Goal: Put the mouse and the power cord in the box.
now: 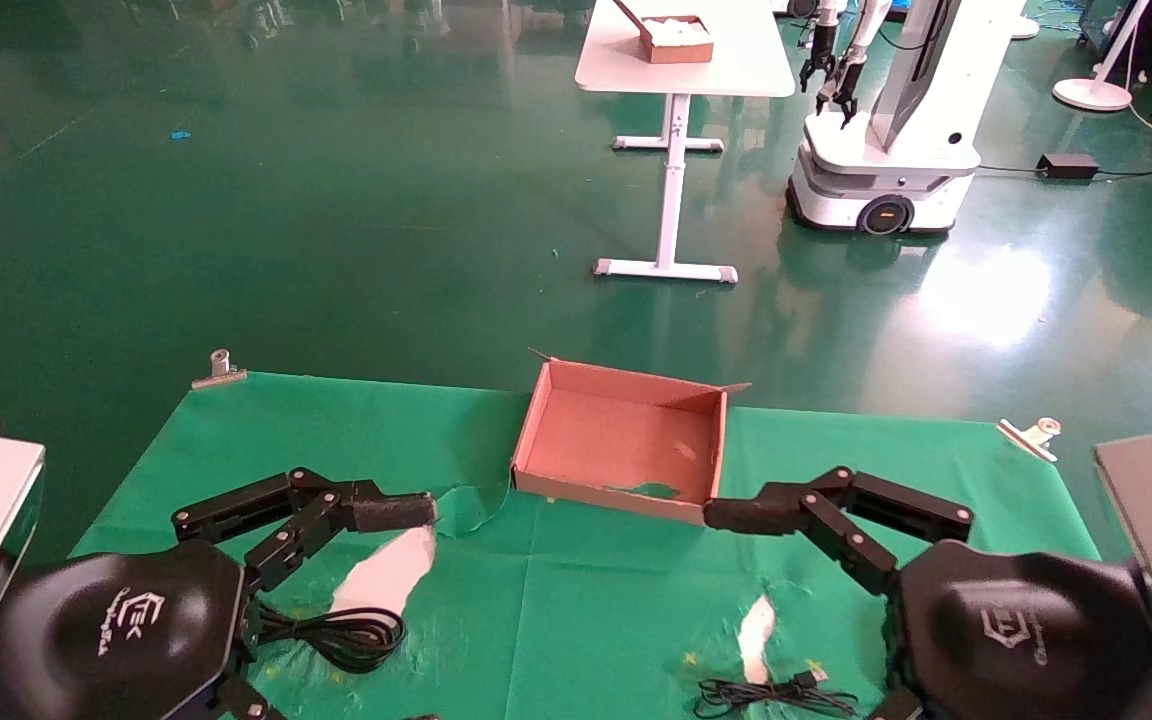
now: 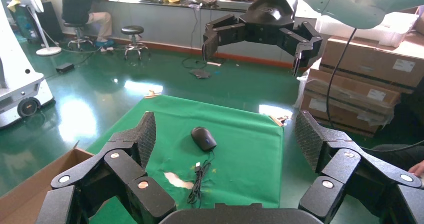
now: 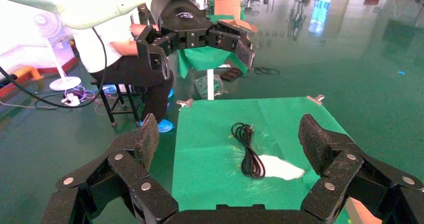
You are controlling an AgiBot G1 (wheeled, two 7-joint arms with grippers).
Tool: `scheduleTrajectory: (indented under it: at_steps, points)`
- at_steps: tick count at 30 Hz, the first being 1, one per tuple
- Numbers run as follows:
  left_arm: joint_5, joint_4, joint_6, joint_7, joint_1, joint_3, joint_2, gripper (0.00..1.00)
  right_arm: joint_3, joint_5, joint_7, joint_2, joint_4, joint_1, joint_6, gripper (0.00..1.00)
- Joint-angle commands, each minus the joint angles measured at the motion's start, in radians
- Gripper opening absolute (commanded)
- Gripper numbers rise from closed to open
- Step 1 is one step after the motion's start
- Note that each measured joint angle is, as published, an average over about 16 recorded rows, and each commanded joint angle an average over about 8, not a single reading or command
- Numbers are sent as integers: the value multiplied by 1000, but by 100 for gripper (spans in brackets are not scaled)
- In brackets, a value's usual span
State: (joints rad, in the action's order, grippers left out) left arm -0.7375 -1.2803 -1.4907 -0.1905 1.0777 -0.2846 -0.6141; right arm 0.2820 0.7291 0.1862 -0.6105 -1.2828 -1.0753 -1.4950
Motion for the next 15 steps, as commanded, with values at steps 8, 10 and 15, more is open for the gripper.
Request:
scheduleTrajectory:
  at_steps: [8,10,15]
  points:
    - [0,0,0,0,0,0,0,100,0,0,0,0,0,0,0,100]
    - [0,0,0,0,0,0,0,100,0,0,0,0,0,0,0,100]
    - [0,0,0,0,0,0,0,100,0,0,0,0,0,0,0,100]
